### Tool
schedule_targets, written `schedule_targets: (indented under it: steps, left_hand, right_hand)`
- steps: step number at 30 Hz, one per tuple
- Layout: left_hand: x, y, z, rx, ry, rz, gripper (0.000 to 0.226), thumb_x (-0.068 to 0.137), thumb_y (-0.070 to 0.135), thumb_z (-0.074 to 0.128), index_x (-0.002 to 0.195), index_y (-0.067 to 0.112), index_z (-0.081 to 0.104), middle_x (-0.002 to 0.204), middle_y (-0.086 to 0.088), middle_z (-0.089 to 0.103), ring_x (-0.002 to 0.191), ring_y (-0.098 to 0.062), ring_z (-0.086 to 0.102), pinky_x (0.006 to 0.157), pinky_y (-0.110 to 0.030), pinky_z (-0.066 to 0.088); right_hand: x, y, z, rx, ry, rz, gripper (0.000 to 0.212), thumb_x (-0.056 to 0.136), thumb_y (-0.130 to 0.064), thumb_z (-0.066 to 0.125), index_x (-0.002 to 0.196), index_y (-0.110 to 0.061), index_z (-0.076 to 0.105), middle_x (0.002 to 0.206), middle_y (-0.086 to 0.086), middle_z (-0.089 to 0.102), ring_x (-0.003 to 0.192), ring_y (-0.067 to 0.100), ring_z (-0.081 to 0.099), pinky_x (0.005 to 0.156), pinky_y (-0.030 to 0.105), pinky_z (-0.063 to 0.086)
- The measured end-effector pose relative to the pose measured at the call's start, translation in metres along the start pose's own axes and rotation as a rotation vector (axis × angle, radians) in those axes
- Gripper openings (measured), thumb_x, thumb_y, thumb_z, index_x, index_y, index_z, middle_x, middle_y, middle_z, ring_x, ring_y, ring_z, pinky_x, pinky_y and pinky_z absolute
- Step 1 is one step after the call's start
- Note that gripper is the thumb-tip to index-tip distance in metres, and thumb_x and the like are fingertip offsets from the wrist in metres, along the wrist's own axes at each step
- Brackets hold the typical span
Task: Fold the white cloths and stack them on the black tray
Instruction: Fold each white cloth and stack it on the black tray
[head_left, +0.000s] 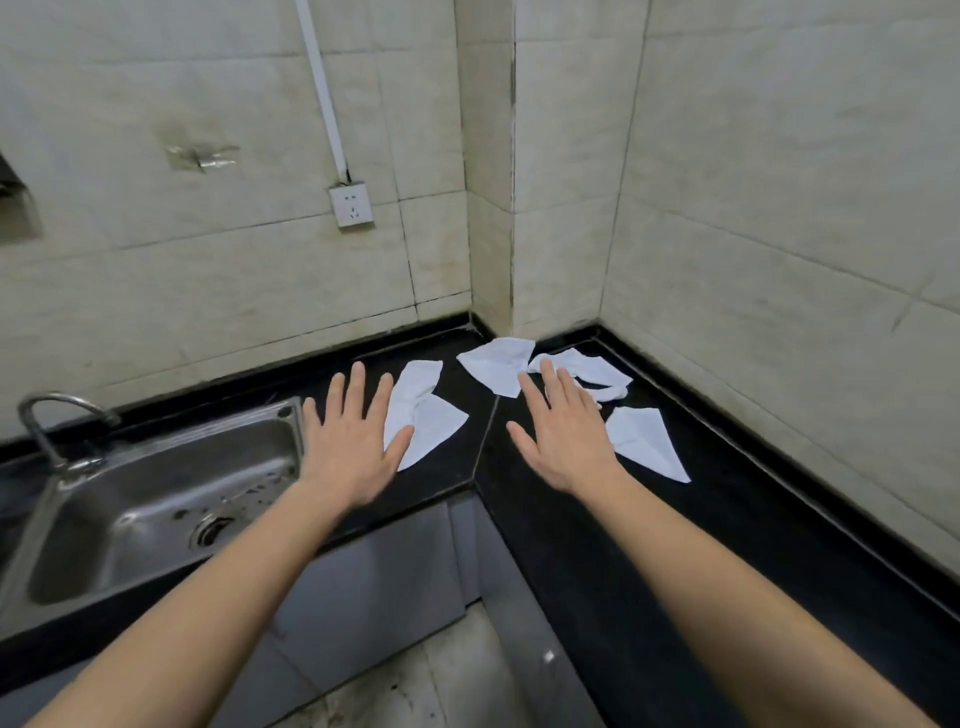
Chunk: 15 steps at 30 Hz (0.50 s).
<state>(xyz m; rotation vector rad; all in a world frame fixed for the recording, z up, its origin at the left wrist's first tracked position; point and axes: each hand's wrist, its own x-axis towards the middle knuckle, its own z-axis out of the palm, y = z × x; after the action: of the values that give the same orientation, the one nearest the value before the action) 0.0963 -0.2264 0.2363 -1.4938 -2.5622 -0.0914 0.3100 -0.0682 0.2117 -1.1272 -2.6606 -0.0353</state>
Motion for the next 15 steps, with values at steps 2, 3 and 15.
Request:
schedule_targets:
  steps: [2, 3, 15]
  left_hand:
    - [0.016, -0.006, 0.01, -0.012, -0.016, -0.009, 0.072, 0.1, 0.059, 0.026, 0.159, 0.024, 0.005, 0.167, -0.009, -0.007, 0.153, -0.031, -0.002, 0.119, -0.058, 0.009]
    - [0.024, -0.01, 0.018, 0.001, -0.039, -0.007, 0.073, 0.1, 0.059, 0.026, 0.159, 0.024, 0.005, 0.167, -0.009, -0.007, 0.153, -0.031, -0.003, 0.12, -0.058, 0.01]
    - [0.141, -0.077, 0.166, -0.033, -0.405, 0.142, 0.062, 0.102, 0.052, 0.031, 0.154, 0.021, 0.023, 0.164, -0.009, 0.017, 0.148, -0.029, 0.023, 0.111, -0.046, 0.035]
  right_hand:
    - [0.023, 0.002, 0.01, 0.011, -0.039, 0.005, 0.069, 0.103, -0.052, 0.032, 0.159, -0.017, 0.012, 0.167, 0.016, 0.006, 0.153, 0.035, 0.01, 0.122, 0.048, 0.02]
    - [0.035, 0.001, 0.019, 0.008, -0.063, 0.0, 0.069, 0.103, -0.052, 0.032, 0.159, -0.018, 0.011, 0.167, 0.016, 0.005, 0.153, 0.035, 0.01, 0.122, 0.048, 0.02]
    - [0.173, -0.036, 0.147, -0.017, -0.325, 0.002, 0.071, 0.102, -0.041, 0.043, 0.16, -0.018, 0.009, 0.167, 0.012, 0.006, 0.154, 0.03, 0.008, 0.121, 0.045, 0.024]
